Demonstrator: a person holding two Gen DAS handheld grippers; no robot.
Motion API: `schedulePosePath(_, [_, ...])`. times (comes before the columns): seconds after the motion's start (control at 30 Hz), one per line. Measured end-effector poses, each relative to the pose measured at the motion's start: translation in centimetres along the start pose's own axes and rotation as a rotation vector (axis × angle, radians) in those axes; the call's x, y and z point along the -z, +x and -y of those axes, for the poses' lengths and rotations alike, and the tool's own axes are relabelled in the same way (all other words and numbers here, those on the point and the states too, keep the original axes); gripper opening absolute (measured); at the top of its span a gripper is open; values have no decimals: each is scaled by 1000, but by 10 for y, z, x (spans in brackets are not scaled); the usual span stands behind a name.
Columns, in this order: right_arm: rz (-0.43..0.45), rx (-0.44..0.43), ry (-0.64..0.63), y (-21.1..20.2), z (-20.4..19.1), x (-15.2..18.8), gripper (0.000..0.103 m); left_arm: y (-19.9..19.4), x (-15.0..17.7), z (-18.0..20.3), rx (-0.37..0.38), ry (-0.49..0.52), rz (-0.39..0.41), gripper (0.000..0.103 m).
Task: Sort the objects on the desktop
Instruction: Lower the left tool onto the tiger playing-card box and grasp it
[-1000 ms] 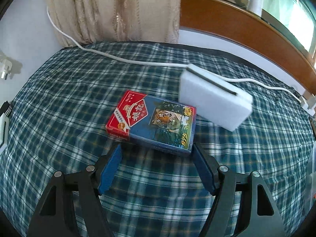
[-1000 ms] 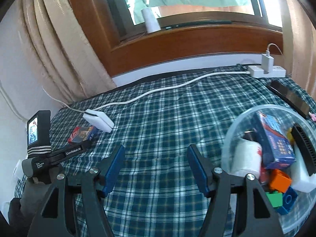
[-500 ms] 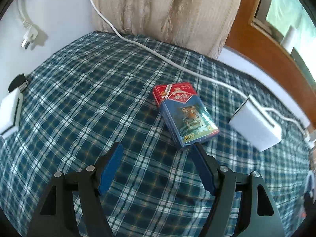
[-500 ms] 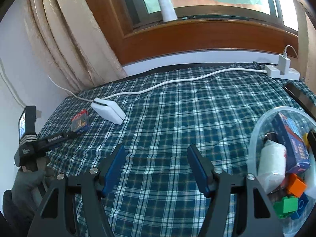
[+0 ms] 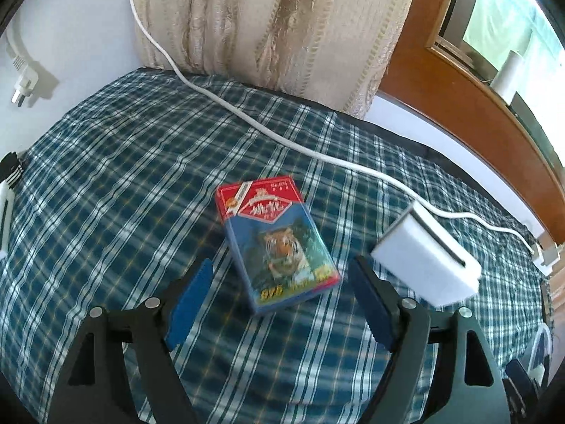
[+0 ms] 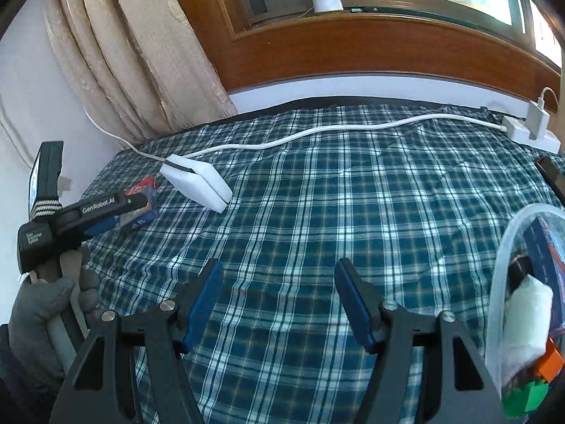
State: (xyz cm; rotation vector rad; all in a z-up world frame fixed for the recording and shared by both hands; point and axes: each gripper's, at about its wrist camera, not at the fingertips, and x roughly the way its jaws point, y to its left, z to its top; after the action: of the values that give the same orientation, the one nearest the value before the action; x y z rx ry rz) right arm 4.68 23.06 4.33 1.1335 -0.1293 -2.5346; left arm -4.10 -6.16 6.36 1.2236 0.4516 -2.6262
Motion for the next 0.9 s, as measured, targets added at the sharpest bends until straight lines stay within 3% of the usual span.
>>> schedulePosePath(0.37, [-23, -75, -77, 29, -21, -27, 70, 19, -12, -7, -19, -15, -15, 82])
schedulePosePath(0.57, [-33, -136, -145, 44, -39, -40, 70, 18, -14, -14, 12, -33, -8, 82])
schedulePosePath(0.9, [-57, -136, -219, 73, -53, -50, 71, 22, -16, -14, -8, -29, -5, 82])
